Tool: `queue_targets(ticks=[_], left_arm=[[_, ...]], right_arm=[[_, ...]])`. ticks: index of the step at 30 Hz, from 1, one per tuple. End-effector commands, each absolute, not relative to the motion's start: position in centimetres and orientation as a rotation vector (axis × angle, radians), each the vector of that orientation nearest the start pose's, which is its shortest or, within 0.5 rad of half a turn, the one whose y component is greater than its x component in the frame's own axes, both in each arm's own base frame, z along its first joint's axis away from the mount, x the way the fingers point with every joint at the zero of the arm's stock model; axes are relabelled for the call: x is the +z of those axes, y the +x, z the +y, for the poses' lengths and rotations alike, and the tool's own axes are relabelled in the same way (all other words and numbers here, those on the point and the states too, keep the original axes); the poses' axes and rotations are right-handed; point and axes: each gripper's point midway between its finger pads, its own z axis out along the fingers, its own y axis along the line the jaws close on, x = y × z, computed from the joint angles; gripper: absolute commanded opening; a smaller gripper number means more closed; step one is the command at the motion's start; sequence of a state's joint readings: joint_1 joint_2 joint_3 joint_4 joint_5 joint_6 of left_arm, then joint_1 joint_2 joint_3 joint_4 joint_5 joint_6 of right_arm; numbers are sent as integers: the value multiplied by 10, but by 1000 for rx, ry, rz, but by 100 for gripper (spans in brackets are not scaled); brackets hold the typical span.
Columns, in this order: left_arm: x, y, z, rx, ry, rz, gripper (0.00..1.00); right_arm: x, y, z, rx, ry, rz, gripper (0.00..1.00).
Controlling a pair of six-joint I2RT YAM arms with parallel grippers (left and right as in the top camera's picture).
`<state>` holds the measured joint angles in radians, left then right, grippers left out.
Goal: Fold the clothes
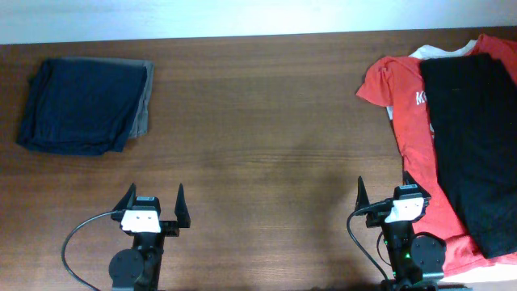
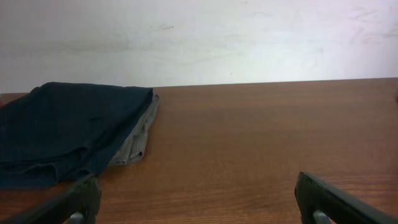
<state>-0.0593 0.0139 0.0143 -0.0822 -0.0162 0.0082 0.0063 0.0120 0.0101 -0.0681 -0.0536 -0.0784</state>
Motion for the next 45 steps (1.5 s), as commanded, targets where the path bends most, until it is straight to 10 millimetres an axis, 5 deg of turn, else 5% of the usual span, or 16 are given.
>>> queue_targets(ticks=[1,33,38,40,45], left_arm=[[156,246,-9,-1,50,1650,99],[156,246,-9,-1,50,1650,99],[156,246,-9,-1,50,1650,99],[156,246,-9,-1,50,1650,99],[156,246,-9,-1,50,1650,99]], right_arm=[[157,246,13,3,-117,1638,98],[157,246,15,19,-119,1638,98],[159,246,15,136,7,1642,98],[179,243,15,146,14,1600,98],[274,223,13,175,49,1460,98]])
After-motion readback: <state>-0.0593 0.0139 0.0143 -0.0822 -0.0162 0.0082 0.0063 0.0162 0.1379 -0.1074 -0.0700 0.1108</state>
